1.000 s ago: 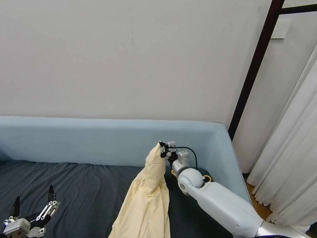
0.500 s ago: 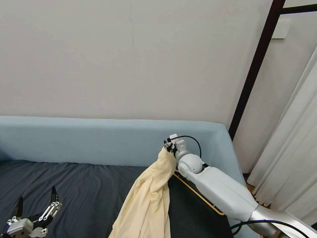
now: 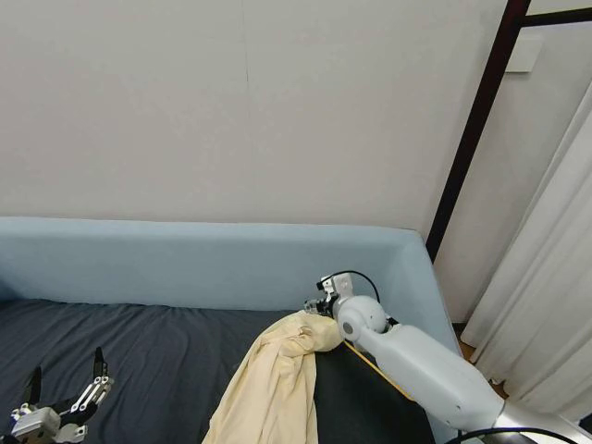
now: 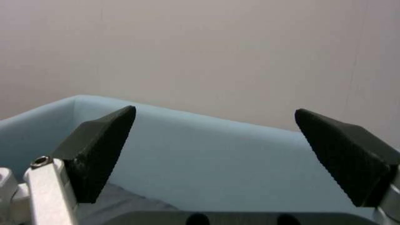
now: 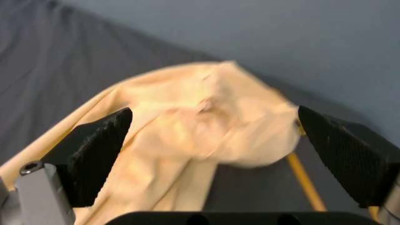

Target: Pick up the clothes from the sofa and hang them on the clothes hanger.

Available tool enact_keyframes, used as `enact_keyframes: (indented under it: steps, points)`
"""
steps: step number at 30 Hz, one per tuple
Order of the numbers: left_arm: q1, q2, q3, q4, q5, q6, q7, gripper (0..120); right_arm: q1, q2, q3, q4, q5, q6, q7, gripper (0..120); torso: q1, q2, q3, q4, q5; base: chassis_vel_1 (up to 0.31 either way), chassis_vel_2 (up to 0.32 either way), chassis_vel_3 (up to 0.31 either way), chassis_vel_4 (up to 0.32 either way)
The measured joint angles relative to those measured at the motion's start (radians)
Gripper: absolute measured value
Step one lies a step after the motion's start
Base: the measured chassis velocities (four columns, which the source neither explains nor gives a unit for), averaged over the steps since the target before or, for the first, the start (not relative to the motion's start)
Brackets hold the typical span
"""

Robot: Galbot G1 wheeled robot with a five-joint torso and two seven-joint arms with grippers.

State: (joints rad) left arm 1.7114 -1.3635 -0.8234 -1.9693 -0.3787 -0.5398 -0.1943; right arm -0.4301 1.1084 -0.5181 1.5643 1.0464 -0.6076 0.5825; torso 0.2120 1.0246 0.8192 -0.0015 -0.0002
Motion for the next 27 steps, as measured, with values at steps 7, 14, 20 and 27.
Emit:
enact_keyframes:
  steps: [7,14,20,27]
  points:
    - [-0.01,0.027,-0.037,0.051,-0.002,0.005,0.01,100,-0.109,0.001,-0.081,0.068,-0.077,0.057,0.004,100,0.0,0.0,0.0,0.0,-0.0001,0.0,0.0,0.0,0.0]
    - [-0.013,0.02,-0.048,0.052,-0.01,0.012,0.01,100,-0.165,0.057,-0.146,-0.048,-0.287,0.17,-0.014,100,0.0,0.0,0.0,0.0,0.0,0.0,0.0,0.0,0.0]
    - [-0.006,0.008,-0.05,0.049,-0.009,0.003,0.01,100,-0.197,0.109,-0.16,-0.157,-0.37,0.197,-0.017,88,0.0,0.0,0.0,0.0,0.0,0.0,0.0,0.0,0.0]
    - [0.001,0.0,-0.053,0.045,-0.006,-0.004,0.009,100,-0.244,0.147,-0.155,-0.228,-0.446,0.247,-0.013,75,0.0,0.0,0.0,0.0,0.0,0.0,0.0,0.0,0.0]
